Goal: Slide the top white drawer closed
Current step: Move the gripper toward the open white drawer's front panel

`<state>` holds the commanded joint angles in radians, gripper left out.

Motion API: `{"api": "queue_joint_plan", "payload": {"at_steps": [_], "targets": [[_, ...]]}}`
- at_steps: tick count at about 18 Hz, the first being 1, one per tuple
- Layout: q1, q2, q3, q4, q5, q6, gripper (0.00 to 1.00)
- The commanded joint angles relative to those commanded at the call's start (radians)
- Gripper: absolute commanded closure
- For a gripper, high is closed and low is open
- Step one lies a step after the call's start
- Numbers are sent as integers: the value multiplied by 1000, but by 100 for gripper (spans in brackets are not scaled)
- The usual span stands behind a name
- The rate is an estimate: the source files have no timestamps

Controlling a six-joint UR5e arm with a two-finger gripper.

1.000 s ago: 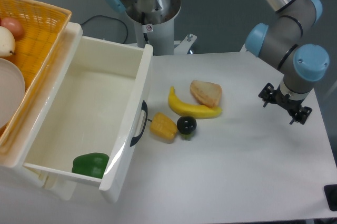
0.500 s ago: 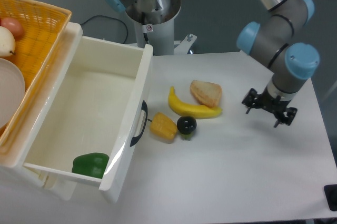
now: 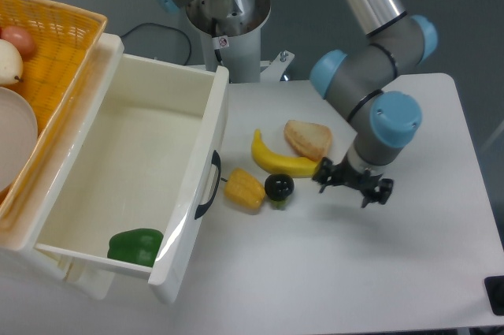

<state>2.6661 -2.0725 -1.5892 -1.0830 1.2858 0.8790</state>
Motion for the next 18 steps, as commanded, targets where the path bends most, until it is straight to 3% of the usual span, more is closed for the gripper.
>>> {"api": "queue_joint_plan", "payload": {"at_steps": [4, 7, 9, 18], "targets": [[-14, 23, -2, -12, -8, -35, 56], [-40, 41, -2, -15, -28, -60, 57], [-58, 57, -2, -29, -72, -72, 72], [-101, 121, 0, -58, -138, -71, 75]]}}
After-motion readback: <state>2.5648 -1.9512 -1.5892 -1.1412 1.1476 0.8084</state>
